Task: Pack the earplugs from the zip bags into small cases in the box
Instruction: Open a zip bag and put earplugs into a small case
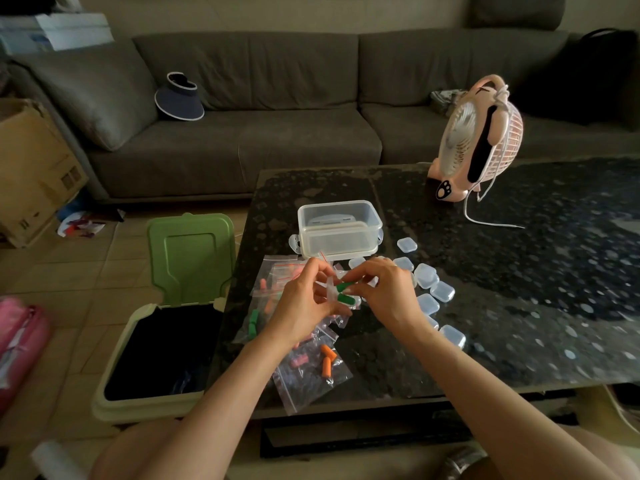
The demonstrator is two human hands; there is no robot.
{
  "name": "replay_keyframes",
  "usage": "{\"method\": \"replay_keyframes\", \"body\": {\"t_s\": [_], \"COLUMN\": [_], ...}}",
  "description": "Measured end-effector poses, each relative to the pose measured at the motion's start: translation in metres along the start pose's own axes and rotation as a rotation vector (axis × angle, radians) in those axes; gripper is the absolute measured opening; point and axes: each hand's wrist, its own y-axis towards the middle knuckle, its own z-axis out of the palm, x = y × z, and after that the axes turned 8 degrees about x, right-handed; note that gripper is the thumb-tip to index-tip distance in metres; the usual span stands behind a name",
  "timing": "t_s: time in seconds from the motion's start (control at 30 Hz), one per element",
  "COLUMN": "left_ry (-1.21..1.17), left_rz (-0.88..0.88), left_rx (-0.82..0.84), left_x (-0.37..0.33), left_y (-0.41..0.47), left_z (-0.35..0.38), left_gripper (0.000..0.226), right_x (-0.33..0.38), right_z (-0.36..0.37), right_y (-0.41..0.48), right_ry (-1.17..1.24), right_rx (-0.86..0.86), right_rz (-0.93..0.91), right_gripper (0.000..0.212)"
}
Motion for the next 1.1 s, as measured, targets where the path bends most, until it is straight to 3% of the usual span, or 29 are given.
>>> {"method": "replay_keyframes", "body": {"t_s": [0.23, 0.47, 0.6, 0.73, 0.97, 1.1], "left_ry": [0.019, 0.038, 0.062, 0.144, 0.104, 0.020], "left_rz": [-0.005, -0.004, 0.012, 0.046, 0.095, 0.059], "left_rx": [0.006, -0.029, -0.056, -0.057, -0.004, -0.014], "left_x": [0.002, -0.003, -0.003, -0.001, 0.011, 0.005], "left_y": [0.000, -0.003, -0.002, -0.002, 0.003, 0.000], "left_z": [-0.001, -0.004, -0.004, -0.001, 0.002, -0.001], "left_gripper": [0.046, 0.046, 0.044, 0.043, 0.055, 0.040], "right_x": [-0.002, -0.004, -0.002, 0.006, 0.005, 0.002], "right_z": [-0.003, -0.003, -0.004, -0.008, -0.008, -0.009], "right_y": [0.001, 0.002, 0.002, 0.002, 0.002, 0.005], "right_ry": [0.022, 0.035, 0.340, 0.644, 0.751, 0.751], "right_rx": [0.185, 0.210, 0.206, 0.334, 0.337, 0.296], "right_rz": [0.039, 0.032, 0.161, 0.327, 0.385, 0.434], "right_gripper": [0.014, 0.011, 0.015, 0.029, 0.032, 0.031]}}
